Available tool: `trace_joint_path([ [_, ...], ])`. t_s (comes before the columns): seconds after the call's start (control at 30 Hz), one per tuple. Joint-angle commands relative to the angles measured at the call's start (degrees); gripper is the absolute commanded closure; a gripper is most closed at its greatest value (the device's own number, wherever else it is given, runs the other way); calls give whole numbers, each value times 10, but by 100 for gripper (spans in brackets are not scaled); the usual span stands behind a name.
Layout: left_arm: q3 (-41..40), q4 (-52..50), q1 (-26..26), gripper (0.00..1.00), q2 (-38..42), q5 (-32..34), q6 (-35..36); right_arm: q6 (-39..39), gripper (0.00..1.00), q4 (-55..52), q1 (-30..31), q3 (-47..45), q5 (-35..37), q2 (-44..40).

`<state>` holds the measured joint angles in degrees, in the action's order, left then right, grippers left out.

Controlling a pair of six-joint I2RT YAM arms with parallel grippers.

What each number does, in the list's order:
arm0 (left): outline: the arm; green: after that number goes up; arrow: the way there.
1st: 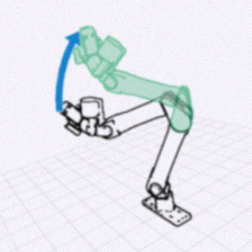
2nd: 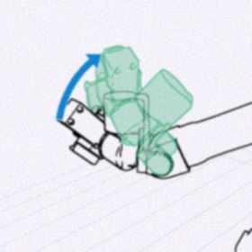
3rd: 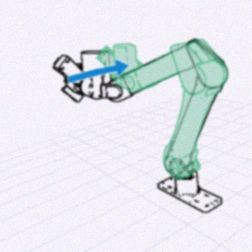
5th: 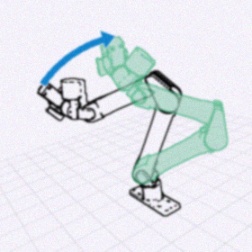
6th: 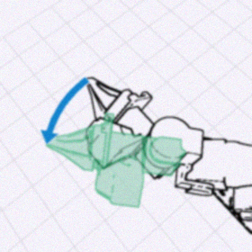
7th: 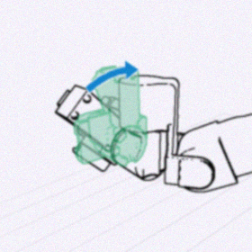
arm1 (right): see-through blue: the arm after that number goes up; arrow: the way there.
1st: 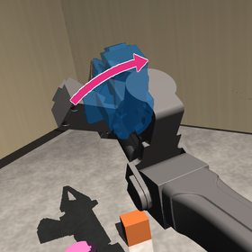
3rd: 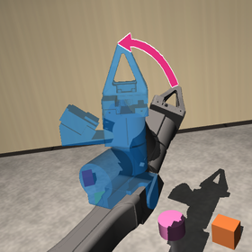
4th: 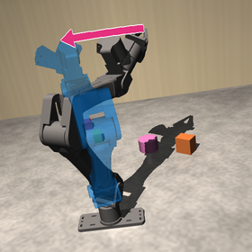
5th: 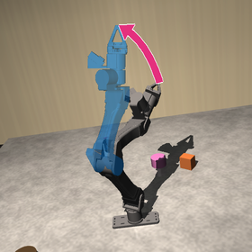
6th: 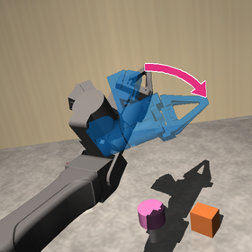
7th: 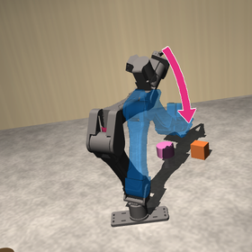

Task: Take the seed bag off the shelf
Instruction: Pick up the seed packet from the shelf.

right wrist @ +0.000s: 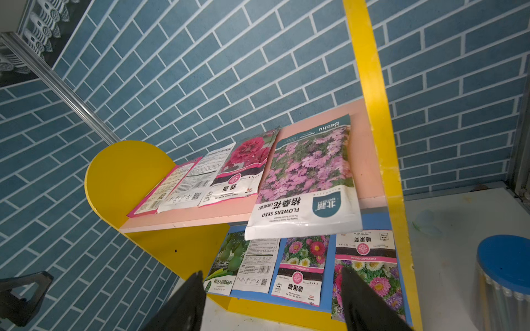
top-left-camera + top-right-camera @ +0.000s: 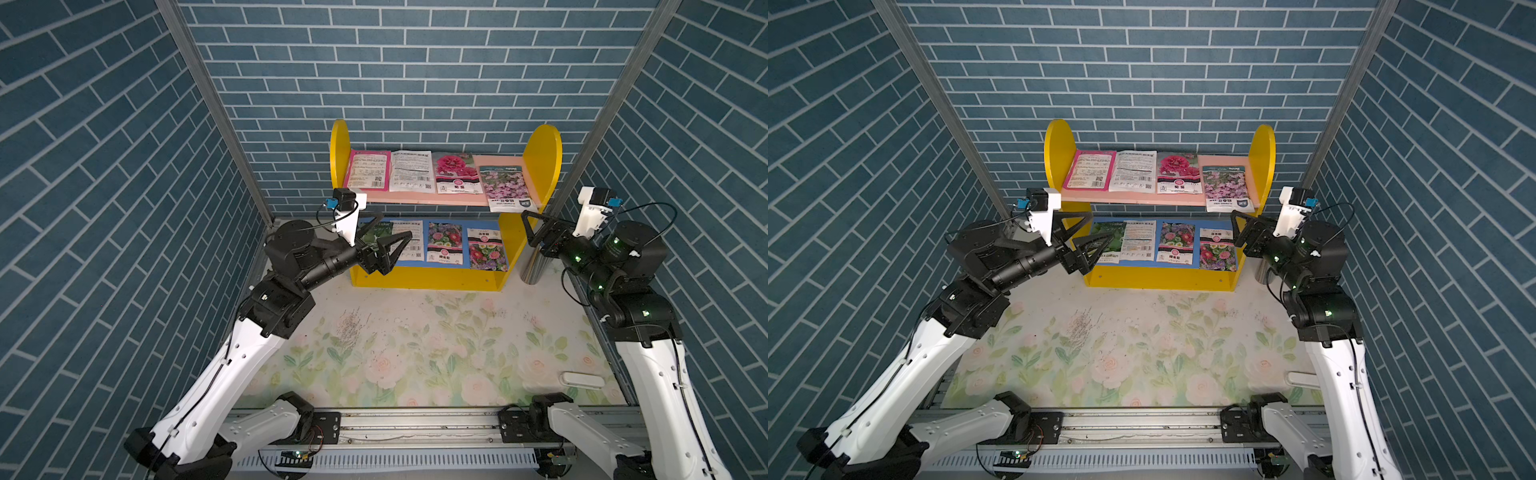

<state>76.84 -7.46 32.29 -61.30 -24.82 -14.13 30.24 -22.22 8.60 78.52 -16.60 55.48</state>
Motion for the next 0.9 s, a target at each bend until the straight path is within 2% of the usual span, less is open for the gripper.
trace_joint_path([
  [0.0,-10,7,3,0,3,-10,-7,56,26,60,-36,-25,-81,6],
  [0.2,-14,10,3,0,4,-7,-11,112,30,134,-104,-69,-178,16],
  [0.43,-19,14,3,0,-1,-1,-13,154,38,199,-131,-88,-242,46],
  [0.87,-24,25,3,0,-8,1,-18,182,51,256,-136,-81,-266,105],
])
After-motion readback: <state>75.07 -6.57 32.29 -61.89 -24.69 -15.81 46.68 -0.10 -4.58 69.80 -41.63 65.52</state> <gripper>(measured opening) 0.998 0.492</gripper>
